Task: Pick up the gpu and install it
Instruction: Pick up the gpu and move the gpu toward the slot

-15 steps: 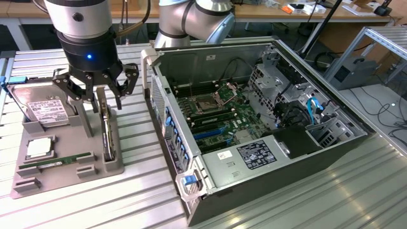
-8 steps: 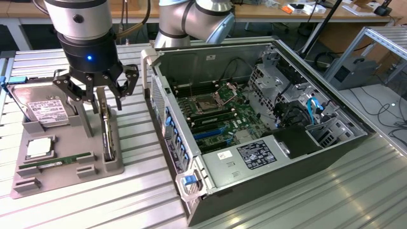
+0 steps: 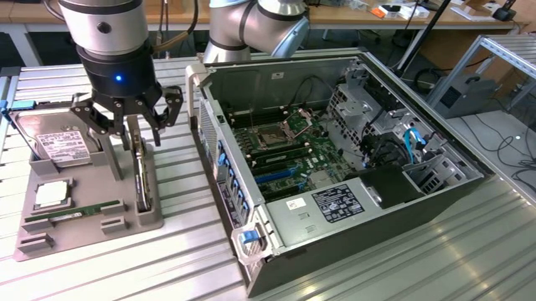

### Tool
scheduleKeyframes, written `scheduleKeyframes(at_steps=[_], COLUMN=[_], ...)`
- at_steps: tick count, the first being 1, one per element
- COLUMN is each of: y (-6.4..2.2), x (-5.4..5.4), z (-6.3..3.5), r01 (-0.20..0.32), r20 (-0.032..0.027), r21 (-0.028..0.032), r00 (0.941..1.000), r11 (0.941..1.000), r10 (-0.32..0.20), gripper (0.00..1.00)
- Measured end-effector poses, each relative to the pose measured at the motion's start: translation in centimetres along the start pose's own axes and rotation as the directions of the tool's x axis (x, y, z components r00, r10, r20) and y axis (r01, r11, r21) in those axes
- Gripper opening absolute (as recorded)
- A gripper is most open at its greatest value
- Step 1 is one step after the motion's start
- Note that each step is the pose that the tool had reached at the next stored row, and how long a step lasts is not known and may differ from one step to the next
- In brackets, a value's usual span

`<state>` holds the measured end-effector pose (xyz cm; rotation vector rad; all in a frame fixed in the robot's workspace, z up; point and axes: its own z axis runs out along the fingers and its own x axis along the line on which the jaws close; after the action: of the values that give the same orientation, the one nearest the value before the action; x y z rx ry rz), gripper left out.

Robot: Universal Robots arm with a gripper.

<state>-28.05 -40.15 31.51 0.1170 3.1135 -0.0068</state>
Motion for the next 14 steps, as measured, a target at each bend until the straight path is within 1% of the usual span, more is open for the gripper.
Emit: scheduleKeyframes(at_steps=[14], y=[0.00], x=[0.01], z=[0.41], r01=[0.000], r20=[0.0000], r21=[0.0000], r00=[1.0000], r11=[1.0000], r10=[0.000], gripper=[0.50])
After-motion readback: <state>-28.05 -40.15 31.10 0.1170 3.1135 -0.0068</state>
